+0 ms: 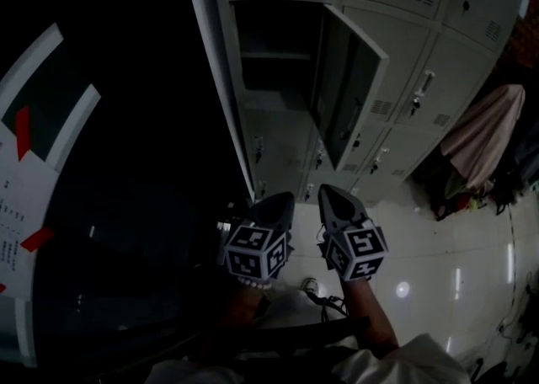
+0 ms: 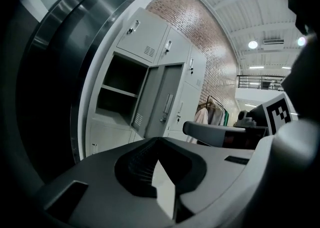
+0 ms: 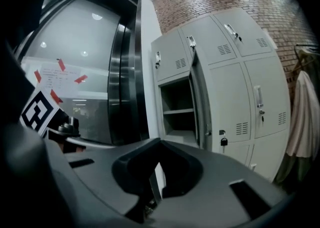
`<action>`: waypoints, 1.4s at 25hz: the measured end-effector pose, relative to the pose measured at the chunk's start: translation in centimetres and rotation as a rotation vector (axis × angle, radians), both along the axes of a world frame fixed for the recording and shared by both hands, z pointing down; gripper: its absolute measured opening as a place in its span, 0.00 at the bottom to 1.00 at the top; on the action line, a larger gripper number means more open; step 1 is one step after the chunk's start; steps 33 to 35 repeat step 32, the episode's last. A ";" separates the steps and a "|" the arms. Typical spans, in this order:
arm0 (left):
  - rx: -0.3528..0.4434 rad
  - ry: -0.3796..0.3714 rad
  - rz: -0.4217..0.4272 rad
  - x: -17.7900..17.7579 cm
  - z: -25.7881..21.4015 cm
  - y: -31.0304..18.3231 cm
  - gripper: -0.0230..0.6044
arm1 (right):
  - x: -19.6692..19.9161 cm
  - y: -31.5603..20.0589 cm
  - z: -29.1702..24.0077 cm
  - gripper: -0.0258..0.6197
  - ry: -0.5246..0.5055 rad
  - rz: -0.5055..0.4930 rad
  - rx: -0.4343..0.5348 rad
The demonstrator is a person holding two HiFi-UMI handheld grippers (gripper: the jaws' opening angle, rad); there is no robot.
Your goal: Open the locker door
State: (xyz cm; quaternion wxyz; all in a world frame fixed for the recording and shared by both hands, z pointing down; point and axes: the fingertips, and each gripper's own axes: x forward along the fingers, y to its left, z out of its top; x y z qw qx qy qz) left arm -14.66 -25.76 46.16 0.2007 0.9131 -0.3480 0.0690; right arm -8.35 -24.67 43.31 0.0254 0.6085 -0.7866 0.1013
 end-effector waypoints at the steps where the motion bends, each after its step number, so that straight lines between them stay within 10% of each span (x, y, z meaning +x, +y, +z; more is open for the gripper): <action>1: 0.003 0.000 0.009 -0.1 0.0 0.1 0.03 | -0.1 0.2 0.0 0.04 0.003 0.010 -0.002; 35: 0.010 0.021 0.030 -1.8 -0.3 0.4 0.03 | -2.1 0.5 0.3 0.04 0.012 0.018 -0.020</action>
